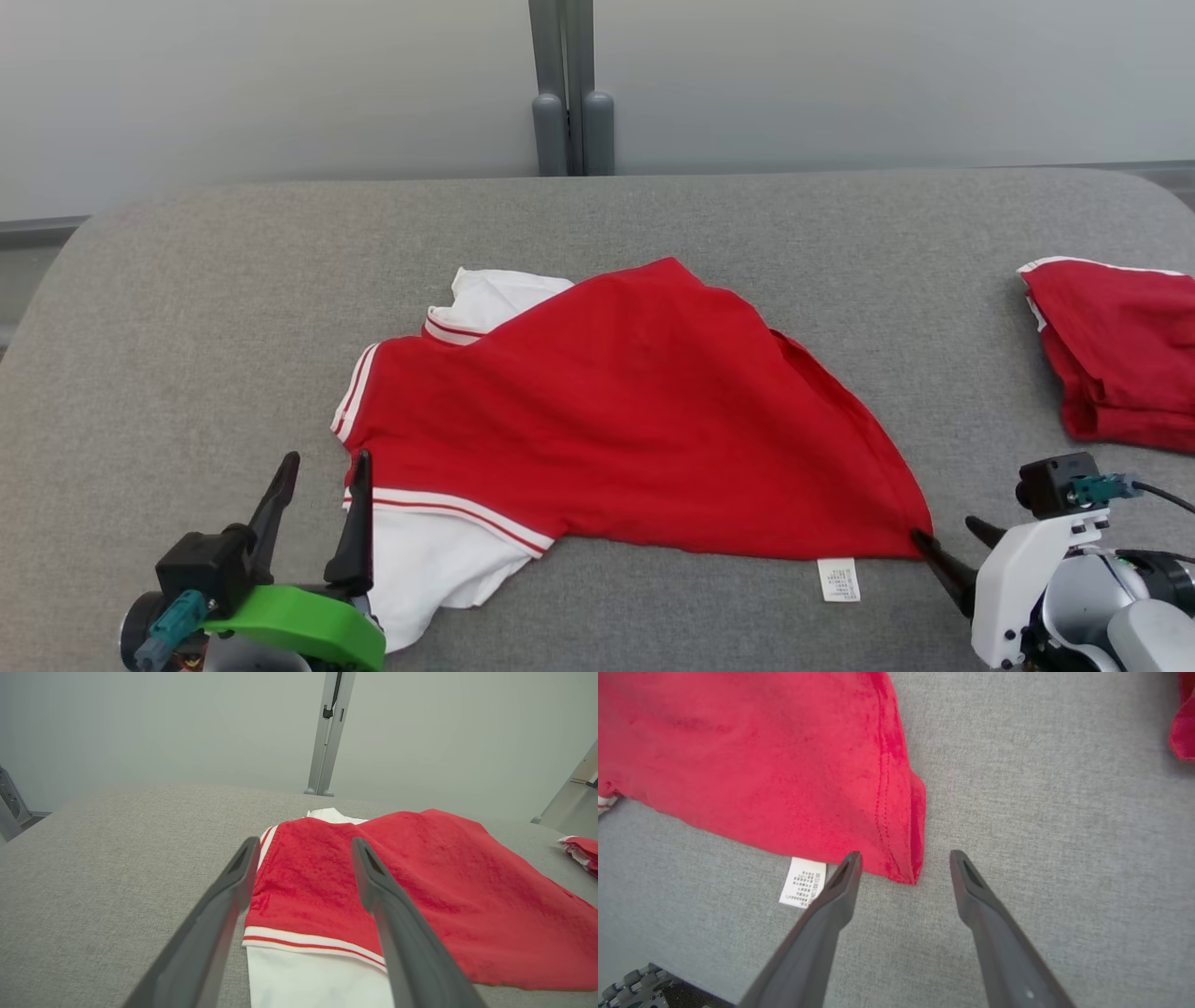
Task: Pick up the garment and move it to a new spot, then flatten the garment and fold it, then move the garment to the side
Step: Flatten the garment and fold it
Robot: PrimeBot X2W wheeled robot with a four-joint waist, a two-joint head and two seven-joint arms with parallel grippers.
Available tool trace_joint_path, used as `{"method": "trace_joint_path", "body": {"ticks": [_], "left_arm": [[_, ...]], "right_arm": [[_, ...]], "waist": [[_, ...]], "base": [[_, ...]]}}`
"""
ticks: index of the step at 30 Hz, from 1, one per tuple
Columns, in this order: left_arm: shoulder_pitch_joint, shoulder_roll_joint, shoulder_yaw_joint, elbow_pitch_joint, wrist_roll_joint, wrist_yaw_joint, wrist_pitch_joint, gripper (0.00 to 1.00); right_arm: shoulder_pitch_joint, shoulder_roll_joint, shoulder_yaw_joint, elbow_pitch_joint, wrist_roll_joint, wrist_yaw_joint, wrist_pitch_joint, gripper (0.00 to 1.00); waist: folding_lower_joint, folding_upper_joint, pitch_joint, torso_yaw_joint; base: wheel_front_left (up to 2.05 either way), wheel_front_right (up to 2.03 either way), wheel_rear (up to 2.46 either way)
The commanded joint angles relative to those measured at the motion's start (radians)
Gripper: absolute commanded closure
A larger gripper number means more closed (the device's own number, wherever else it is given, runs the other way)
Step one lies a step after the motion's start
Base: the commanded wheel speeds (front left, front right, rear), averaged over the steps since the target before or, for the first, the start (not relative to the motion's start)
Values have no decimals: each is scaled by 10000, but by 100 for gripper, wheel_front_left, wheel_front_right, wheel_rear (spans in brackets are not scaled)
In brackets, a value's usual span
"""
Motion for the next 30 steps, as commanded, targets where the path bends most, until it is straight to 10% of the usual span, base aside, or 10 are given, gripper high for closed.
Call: {"method": "trace_joint_path", "body": {"ticks": [1,16,30], "left_arm": [[135,137,93,-63,92,54,-31,0],[675,695,1094,-1920,823,872,-30,0],[1177,-544,2328,-1090,1962,-56,-31,0]], "right_arm": [[-4,-18,-154,-146,-119,0,-180,0],[410,1216,-1882,-2960,-1140,0,-3597,0],[167,1703,-1570,-1232,-1682,0,-6088,0]], "waist": [[0,0,-177,-67],[0,0,-618,-438],[0,0,-630,-444]], "base": [[0,0,0],[0,0,0],[0,0,0]]}}
